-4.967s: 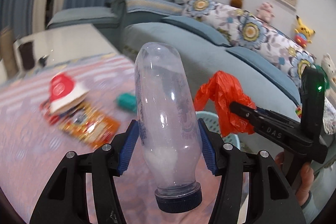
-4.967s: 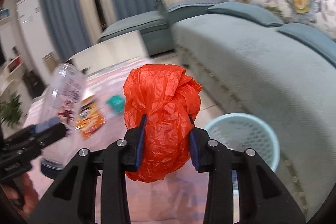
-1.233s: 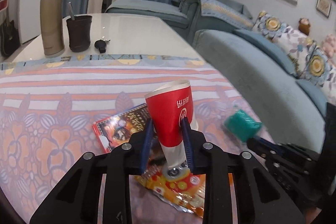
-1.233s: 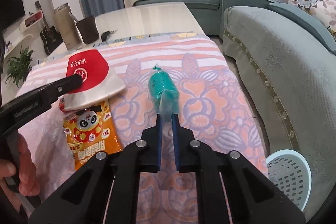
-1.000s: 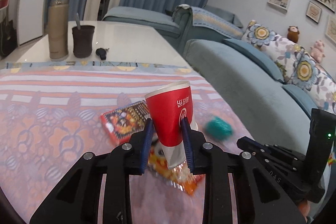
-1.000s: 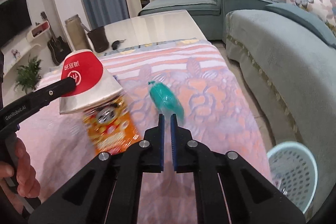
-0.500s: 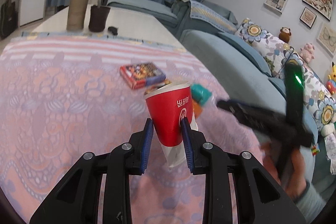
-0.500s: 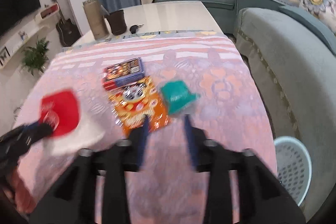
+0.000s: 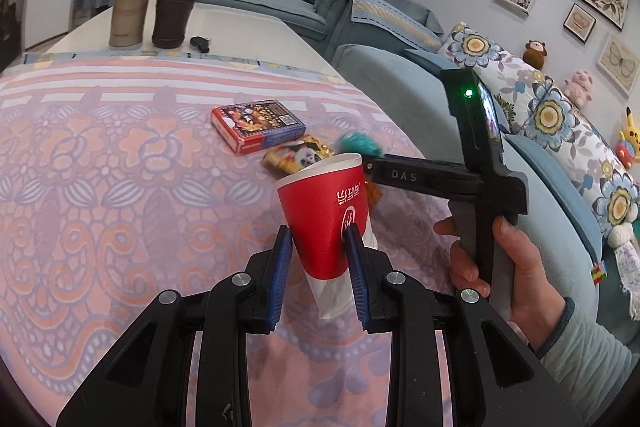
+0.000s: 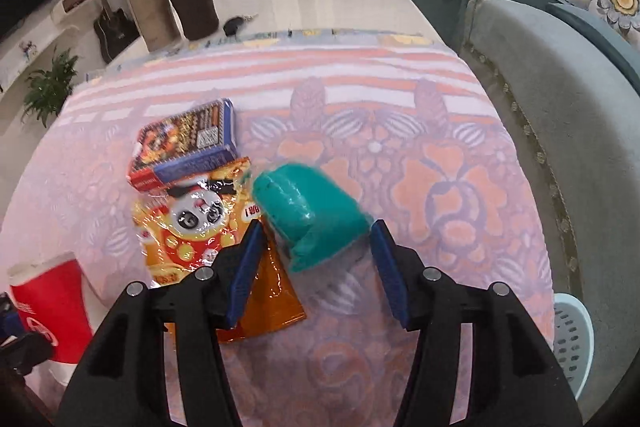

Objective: Collect trash

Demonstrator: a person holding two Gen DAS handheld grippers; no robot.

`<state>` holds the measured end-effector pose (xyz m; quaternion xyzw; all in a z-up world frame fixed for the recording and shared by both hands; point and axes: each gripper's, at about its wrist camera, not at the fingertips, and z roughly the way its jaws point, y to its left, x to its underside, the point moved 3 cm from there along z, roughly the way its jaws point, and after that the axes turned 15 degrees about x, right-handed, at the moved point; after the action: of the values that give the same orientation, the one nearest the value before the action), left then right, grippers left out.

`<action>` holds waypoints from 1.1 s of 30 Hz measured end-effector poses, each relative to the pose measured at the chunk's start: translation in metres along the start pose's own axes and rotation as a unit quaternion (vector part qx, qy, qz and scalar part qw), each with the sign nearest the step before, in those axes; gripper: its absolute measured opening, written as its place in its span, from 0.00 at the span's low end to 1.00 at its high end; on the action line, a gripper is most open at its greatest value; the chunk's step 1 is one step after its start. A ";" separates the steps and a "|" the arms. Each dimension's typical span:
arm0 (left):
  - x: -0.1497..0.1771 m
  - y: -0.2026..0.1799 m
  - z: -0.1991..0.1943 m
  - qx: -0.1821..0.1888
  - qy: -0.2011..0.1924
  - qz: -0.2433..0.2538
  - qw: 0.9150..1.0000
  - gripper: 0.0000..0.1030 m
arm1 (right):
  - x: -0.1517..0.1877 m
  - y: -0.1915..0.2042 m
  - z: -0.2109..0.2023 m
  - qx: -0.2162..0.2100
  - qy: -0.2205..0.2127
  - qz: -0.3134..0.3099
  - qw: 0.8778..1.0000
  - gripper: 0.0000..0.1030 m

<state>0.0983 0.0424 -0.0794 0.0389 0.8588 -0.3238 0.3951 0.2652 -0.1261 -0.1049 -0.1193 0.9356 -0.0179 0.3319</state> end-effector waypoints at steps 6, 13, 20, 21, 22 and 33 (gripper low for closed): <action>-0.001 0.000 0.000 0.012 -0.003 0.002 1.000 0.25 | -0.011 -0.008 -0.013 -0.001 -0.034 -0.002 0.999 0.68; 0.001 0.001 0.004 0.016 0.000 0.000 1.000 0.25 | -0.015 0.007 0.015 -0.025 0.012 -0.035 0.999 0.47; -0.004 -0.013 0.006 0.033 -0.003 0.011 0.999 0.26 | -0.005 -0.016 -0.017 -0.036 -0.024 0.011 0.999 0.39; -0.006 -0.017 0.007 0.036 -0.003 0.014 0.999 0.26 | -0.002 -0.024 -0.028 -0.034 -0.033 0.020 0.999 0.39; -0.008 -0.022 0.008 0.039 -0.003 0.019 0.999 0.25 | -0.001 -0.030 -0.035 -0.032 -0.039 0.026 0.998 0.39; -0.048 -0.131 0.046 0.099 0.009 0.126 0.987 0.25 | 0.044 -0.162 -0.137 0.054 -0.095 0.148 0.983 0.39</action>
<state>0.1184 -0.0787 0.0012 0.1883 0.8142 -0.3546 0.4194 0.1802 -0.2996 -0.0073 0.0378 0.9047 -0.0073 0.4242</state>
